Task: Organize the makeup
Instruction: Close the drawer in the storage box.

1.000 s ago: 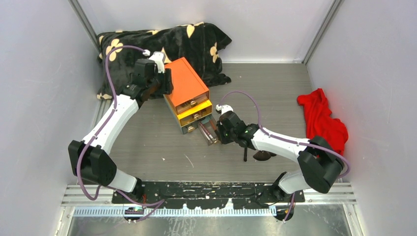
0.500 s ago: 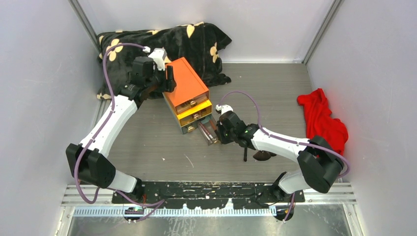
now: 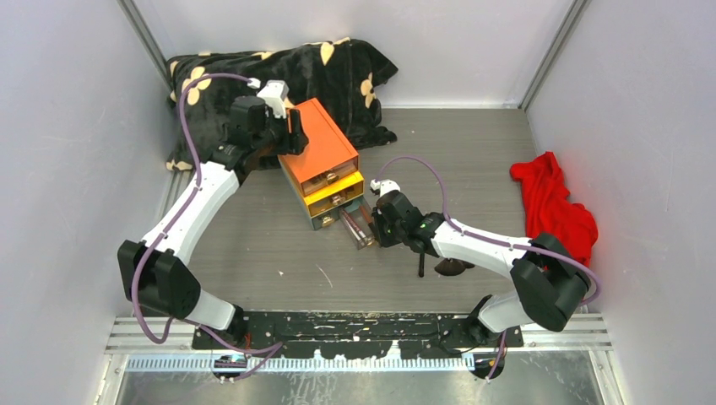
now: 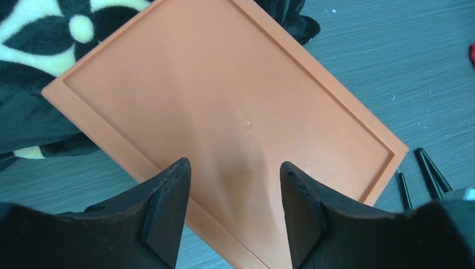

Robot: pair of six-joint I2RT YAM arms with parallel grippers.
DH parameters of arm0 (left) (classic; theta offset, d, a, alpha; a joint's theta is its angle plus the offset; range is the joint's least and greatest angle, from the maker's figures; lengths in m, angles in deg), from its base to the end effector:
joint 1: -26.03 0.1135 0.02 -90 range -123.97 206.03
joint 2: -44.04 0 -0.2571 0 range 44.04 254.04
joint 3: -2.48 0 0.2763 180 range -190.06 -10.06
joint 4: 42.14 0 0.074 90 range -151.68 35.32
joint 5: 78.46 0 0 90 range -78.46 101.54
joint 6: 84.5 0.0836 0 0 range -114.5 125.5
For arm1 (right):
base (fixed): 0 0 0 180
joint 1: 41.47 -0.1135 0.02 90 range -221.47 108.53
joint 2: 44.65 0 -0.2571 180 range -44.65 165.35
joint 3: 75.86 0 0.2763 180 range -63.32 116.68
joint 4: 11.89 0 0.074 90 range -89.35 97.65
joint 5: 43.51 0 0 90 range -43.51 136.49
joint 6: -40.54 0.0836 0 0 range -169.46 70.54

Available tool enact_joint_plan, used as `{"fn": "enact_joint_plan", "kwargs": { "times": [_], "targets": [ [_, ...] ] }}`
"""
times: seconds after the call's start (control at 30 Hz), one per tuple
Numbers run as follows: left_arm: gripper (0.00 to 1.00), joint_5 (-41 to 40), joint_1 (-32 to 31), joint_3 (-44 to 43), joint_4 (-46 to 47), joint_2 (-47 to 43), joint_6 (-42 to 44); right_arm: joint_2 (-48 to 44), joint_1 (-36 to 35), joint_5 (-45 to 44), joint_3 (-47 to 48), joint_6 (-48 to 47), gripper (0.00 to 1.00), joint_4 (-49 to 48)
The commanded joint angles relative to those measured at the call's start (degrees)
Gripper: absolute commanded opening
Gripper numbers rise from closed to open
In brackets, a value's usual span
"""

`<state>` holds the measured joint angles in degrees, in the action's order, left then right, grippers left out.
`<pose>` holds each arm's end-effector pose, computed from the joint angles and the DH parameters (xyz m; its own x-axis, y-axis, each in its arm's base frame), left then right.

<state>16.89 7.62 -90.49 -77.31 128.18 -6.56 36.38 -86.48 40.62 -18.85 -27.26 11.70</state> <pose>0.3844 -0.1361 0.3419 -0.4940 -0.0548 -0.8678 0.2971 0.9273 -0.2277 0.2452 0.2332 0.1389 -0.7309 -0.1995 -0.6527 -0.4089 0.8937 0.1848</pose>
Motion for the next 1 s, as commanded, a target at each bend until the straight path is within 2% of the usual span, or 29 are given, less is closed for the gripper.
{"fn": "enact_joint_plan", "kwargs": {
  "times": [0.0, 0.23, 0.33, 0.47, 0.67, 0.83, 0.97],
  "targets": [
    [0.6, 1.1, -0.22, 1.88, 6.12, 0.28, -1.22, 1.35, 0.07, -1.84, -0.42, -0.16, 0.01, -3.13],
    [0.57, 0.82, -0.28, 4.8, 7.99, 0.29, -1.62, 0.8, 0.08, -1.87, -0.67, -0.05, 0.01, -3.05],
    [0.53, 0.8, -0.3, 5.83, 8.3, 0.11, -1.75, 0.42, 0.09, -1.87, -0.87, -0.05, 0.01, -2.87],
    [0.37, 0.81, -0.25, 7.13, 8.29, -0.37, -2.13, -0.49, 0.04, -2.04, -1.52, 0.04, 0.01, -2.63],
    [0.22, 0.7, -0.28, 7.68, 7.05, -0.53, -2.11, -1.49, 0.1, -2.12, -3.05, 0.3, 0.01, -2.35],
    [0.01, -0.54, -0.23, 7.0, 4.92, 0.08, -1.92, -2.41, 0.07, -1.72, -4.3, 0.86, 0.01, -1.78],
    [0.0, -0.84, -0.29, 7.51, 4.68, 0.21, -1.58, -4.39, 0.07, -1.93, -5.24, 1.18, 0.01, -0.69]
  ]
}}
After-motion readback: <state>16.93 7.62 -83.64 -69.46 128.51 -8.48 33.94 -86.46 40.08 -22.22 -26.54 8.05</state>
